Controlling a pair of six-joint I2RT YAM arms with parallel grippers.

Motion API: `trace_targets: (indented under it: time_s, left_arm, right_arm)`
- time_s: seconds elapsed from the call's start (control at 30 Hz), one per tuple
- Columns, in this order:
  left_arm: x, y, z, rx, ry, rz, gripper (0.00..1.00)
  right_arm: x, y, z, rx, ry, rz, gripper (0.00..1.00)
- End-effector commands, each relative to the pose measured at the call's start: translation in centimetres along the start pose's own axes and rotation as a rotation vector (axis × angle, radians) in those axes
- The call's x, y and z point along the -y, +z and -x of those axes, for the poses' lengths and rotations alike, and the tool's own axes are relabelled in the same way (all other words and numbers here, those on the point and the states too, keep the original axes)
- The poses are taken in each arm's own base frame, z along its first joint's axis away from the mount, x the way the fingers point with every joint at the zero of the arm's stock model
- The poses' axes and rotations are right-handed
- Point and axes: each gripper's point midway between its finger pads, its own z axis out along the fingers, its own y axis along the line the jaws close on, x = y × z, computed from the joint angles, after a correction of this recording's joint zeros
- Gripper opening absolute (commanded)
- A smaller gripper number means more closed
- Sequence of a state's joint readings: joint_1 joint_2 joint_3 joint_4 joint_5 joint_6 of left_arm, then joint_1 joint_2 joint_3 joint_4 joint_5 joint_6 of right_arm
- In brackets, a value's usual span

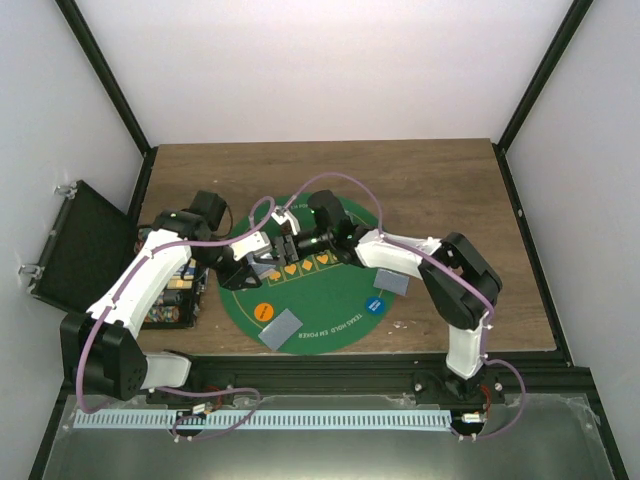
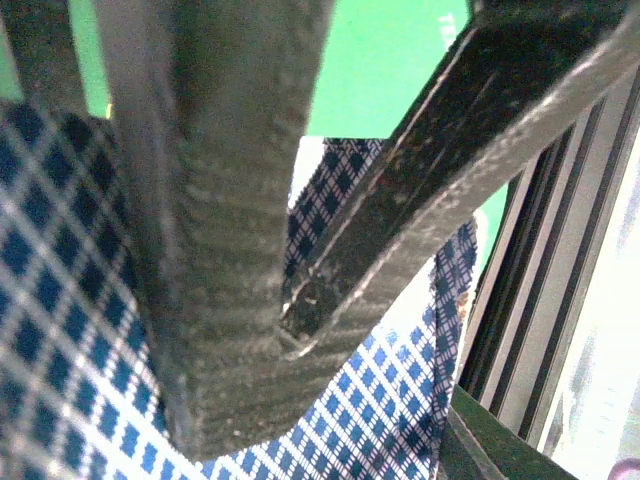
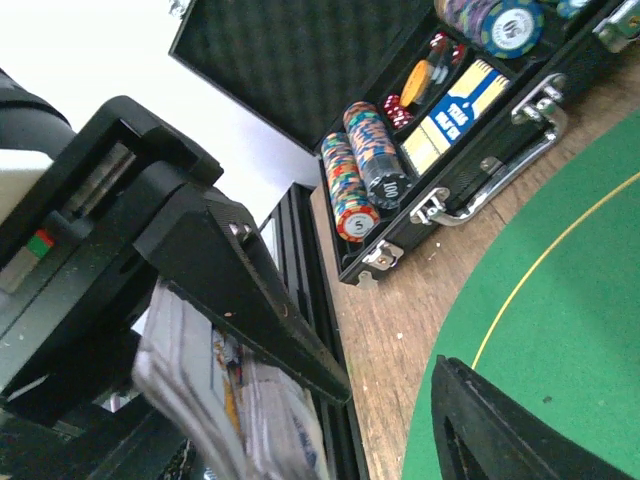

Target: Distribute texas hold em gaming equipment

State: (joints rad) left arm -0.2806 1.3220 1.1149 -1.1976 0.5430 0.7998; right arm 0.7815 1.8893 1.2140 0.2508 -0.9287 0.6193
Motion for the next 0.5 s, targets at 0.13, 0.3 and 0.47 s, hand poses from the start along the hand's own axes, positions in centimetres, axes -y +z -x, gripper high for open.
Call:
trace_targets:
  time_s: [0.13,0.3,0.47]
  left_arm:
    - [0.0,-0.6,0.7,0.033,0.029,0.025,0.44]
    - [-0.2,-0.4,0.5,0.027,0.028,0.032,0.44]
    - [-0.6,0.1,0.0,0.010,0.020,0.044,0.44]
  right_arm:
    - [0.2,-2.0,0.6,0.053,-0.037,-0.161,0.50]
    - [-0.3,-2.3,0.6,0.051,-0.051,-0.169,0.42]
    - [-1.2,-2.4,0.7,0.042,-0.069,-0.160,0.34]
